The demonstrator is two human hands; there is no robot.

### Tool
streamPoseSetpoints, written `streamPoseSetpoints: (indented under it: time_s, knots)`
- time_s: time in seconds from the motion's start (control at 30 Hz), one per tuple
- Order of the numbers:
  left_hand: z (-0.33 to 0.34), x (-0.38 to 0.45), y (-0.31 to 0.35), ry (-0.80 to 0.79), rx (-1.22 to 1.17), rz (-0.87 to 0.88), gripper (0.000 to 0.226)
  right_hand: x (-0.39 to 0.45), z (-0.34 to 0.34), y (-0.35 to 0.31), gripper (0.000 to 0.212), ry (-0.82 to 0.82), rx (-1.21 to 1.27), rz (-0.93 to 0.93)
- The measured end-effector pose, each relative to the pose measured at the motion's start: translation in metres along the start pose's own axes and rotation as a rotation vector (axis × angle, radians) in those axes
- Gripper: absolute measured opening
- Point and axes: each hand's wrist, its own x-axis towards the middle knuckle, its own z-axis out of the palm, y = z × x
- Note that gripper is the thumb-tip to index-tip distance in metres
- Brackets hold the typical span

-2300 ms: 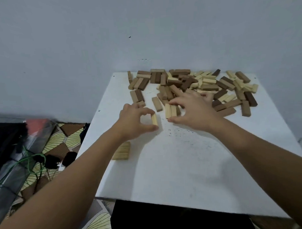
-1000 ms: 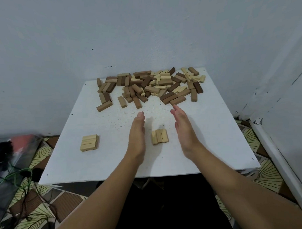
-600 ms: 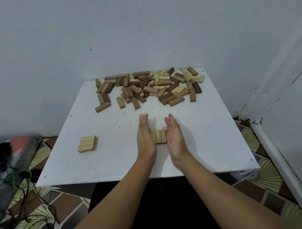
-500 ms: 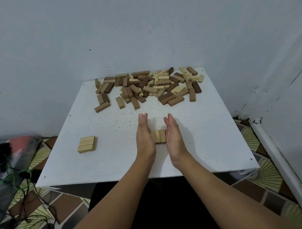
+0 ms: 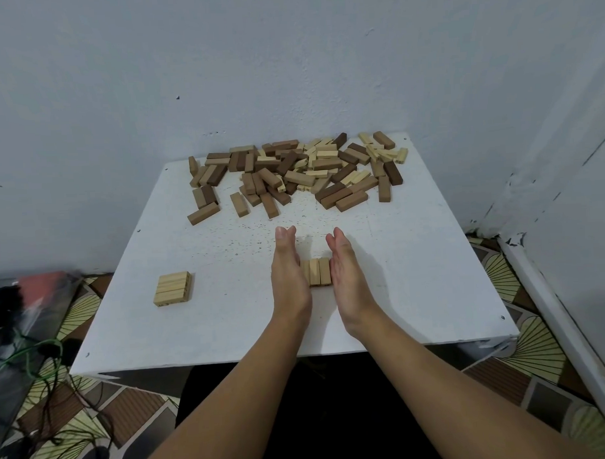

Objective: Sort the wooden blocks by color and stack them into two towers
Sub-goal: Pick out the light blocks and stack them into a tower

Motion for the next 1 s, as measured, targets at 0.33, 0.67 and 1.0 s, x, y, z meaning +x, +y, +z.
streamPoseSetpoints:
  time_s: [0.33, 0.67, 1.0]
  knots:
    - [-0.001, -0.003, 0.002, 0.003, 0.015, 0.002, 0.108, -0.001, -0.001, 0.000, 0.066, -0.011, -0.026, 0.012]
    - [-0.017, 0.000, 0.010, -0.052, 0.157, 0.085, 0.068, -0.002, -0.016, -0.012, 0.064, 0.025, -0.113, -0.144]
    - [-0.083, 0.052, 0.039, -0.578, 1.057, 0.014, 0.089, 0.021, -0.067, -0.048, 0.079, -0.345, -1.102, -0.087]
